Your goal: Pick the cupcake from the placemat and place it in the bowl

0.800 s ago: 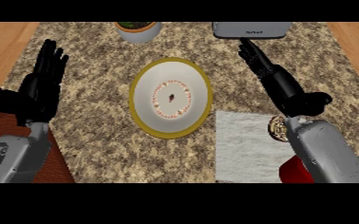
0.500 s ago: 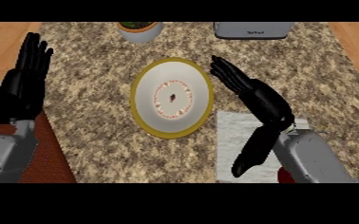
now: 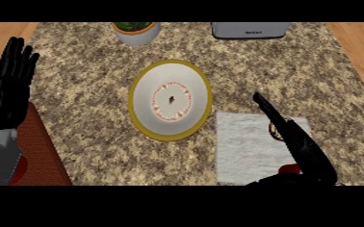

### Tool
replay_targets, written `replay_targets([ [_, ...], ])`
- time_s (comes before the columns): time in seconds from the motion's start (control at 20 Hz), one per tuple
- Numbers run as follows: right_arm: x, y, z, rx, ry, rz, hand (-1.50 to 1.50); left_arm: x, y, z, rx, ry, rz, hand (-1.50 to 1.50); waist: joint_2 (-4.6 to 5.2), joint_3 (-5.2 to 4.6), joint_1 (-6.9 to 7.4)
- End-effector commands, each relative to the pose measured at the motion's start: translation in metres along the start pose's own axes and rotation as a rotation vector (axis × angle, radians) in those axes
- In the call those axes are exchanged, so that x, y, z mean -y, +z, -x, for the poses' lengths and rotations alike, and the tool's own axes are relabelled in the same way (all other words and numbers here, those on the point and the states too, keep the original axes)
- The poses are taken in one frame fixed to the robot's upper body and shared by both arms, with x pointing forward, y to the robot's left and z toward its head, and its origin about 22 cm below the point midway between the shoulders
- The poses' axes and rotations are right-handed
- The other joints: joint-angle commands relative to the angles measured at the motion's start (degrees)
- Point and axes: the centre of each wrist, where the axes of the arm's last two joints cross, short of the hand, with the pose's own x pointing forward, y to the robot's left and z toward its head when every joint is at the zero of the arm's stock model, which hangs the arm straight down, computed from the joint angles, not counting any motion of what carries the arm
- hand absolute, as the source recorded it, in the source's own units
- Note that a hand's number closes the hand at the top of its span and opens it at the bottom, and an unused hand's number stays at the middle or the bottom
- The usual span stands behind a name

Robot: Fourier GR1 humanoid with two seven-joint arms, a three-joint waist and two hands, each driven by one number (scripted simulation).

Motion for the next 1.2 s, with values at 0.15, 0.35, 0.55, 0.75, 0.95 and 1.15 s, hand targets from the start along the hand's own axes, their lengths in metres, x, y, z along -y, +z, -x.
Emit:
replay_targets([
  [0.15, 0.052, 0.032, -0.047, -0.065, 0.337, -0.05, -1.5, -0.006, 0.011, 0.003, 0.005, -0.006, 0.008, 0.0, 0.09, -0.08, 0.43],
  [0.35, 0.076, 0.032, -0.086, -0.196, 0.466, -0.083, -1.5, -0.002, -0.003, -0.005, -0.002, -0.004, 0.008, 0.0, 0.17, -0.11, -0.09],
  [0.55, 0.107, 0.029, -0.112, -0.352, 0.62, -0.271, -1.5, -0.007, 0.004, -0.001, 0.008, -0.013, 0.0, 0.0, 0.11, -0.19, 0.07],
  [0.75, 0.119, 0.021, -0.131, -0.468, 0.674, -0.444, -1.5, 0.016, 0.002, -0.002, 0.034, -0.002, 0.011, 0.0, 0.29, -0.12, 0.3],
  [0.95, 0.129, 0.016, -0.132, -0.556, 0.75, -0.56, -1.5, 0.006, -0.007, -0.006, 0.015, -0.006, 0.036, 0.0, 0.56, -0.05, 1.23],
  [1.15, 0.136, 0.02, -0.122, -0.602, 0.719, -0.587, -1.5, 0.012, 0.003, -0.003, 0.011, 0.012, 0.041, 0.0, 0.52, 0.0, 1.47],
])
